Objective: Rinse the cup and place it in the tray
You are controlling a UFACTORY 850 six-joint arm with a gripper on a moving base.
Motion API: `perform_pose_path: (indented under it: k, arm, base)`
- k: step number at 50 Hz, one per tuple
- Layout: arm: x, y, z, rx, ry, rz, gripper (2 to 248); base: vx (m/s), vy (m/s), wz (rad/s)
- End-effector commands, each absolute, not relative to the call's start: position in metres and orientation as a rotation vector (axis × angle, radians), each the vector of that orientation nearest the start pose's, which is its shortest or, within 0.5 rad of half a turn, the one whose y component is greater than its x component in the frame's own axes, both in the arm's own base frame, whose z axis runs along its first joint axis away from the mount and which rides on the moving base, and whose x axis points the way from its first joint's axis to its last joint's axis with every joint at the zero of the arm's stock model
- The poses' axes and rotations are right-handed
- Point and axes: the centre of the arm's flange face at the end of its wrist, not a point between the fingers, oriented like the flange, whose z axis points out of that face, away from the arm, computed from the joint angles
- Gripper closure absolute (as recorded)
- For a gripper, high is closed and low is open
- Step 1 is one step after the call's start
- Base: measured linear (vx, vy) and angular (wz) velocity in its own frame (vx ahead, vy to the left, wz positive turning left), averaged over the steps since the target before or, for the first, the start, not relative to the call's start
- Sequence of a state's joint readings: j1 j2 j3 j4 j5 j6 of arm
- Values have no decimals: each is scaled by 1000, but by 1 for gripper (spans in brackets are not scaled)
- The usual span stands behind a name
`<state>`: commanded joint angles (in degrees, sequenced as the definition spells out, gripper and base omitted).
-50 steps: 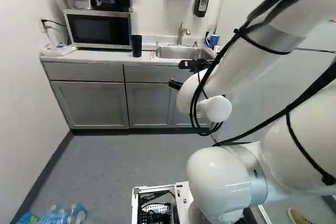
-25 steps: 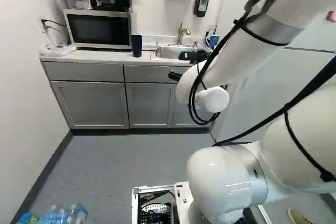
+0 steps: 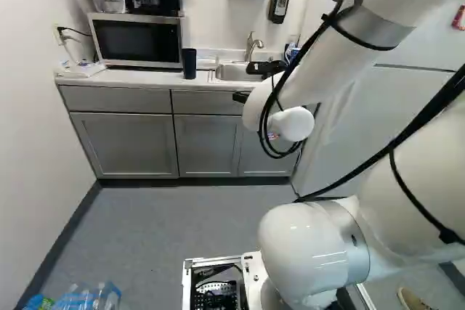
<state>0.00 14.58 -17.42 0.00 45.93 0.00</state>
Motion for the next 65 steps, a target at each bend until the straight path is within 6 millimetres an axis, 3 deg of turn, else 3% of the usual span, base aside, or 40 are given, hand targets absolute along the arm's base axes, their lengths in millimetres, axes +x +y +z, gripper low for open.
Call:
perform_pose_path:
  k: [65]
  arm:
    - [402, 0, 496, -2479, 0, -1930, 3]
  base:
    - [0, 0, 0]
